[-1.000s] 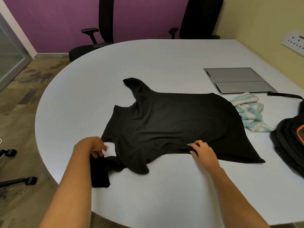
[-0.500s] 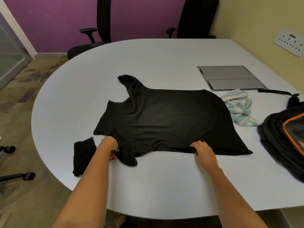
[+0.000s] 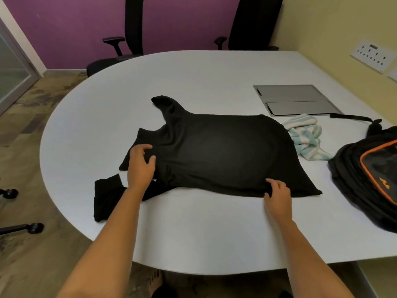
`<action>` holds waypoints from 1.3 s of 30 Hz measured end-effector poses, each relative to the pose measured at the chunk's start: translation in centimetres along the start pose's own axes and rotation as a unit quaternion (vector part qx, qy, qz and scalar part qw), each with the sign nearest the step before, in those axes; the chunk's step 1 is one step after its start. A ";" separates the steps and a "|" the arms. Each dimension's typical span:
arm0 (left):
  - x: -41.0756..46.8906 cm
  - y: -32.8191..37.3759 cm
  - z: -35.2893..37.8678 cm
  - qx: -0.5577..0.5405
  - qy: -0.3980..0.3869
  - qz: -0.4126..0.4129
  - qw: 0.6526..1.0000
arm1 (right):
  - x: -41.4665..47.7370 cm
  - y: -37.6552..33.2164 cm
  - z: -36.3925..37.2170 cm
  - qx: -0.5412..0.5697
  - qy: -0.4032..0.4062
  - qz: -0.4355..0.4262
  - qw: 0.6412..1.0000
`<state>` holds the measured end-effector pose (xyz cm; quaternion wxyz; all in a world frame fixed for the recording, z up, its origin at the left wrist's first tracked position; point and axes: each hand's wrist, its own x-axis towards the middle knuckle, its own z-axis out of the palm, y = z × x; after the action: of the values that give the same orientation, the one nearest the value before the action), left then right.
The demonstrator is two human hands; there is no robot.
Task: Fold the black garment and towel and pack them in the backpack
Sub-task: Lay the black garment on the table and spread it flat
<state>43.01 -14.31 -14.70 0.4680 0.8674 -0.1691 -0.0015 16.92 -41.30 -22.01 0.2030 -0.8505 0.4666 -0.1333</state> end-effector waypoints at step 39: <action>0.8 -1.7 -3.6 0.413 -0.457 -0.232 0.753 | 0.3 2.7 -3.6 -0.156 -0.066 0.045 0.984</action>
<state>44.88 -10.77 -13.99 -0.0831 0.8849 -0.1403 -0.4364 13.57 -43.67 -20.09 0.1037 -0.8570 0.5047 0.0071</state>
